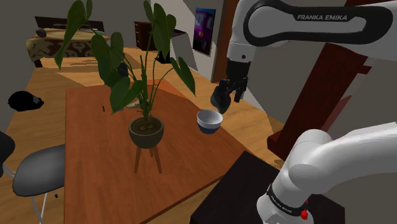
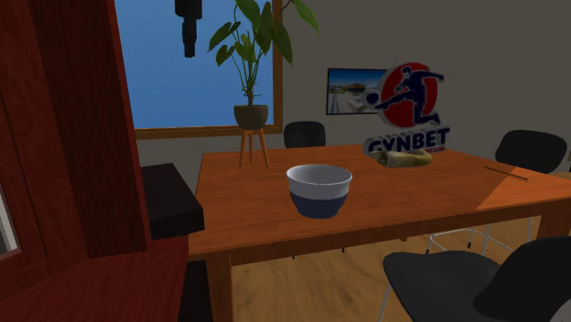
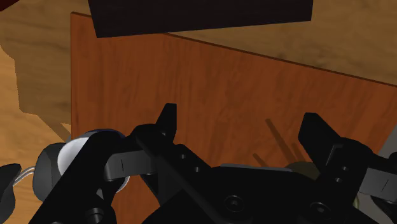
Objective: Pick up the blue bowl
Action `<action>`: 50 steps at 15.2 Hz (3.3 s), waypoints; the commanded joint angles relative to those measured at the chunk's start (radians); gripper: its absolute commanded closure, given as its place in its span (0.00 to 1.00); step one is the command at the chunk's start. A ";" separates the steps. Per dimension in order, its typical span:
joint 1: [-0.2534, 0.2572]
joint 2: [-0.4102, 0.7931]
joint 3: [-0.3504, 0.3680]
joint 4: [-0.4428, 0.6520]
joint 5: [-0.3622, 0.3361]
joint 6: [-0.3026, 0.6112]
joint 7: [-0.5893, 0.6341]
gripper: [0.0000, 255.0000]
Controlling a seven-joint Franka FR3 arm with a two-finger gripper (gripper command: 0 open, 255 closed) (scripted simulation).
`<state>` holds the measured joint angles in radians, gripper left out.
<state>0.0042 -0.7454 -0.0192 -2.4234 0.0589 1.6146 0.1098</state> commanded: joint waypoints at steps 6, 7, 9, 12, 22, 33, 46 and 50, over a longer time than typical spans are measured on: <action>-0.019 0.136 -0.034 -0.022 -0.051 0.142 -0.060 0.00; -0.023 0.166 -0.040 -0.022 -0.060 0.170 -0.070 0.00; -0.031 0.229 -0.053 -0.019 -0.078 0.226 -0.091 0.00; -0.042 0.330 -0.072 -0.004 -0.102 0.305 -0.121 0.00; -0.077 0.698 -0.127 0.132 -0.158 0.524 -0.206 0.00; -0.126 1.121 -0.157 0.423 -0.177 0.646 -0.286 0.00; -0.162 1.399 -0.157 0.624 -0.175 0.722 -0.310 0.00; -0.161 1.398 -0.157 0.624 -0.176 0.721 -0.309 1.00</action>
<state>-0.1568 0.6517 -0.1764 -1.8004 -0.1168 2.3351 -0.1996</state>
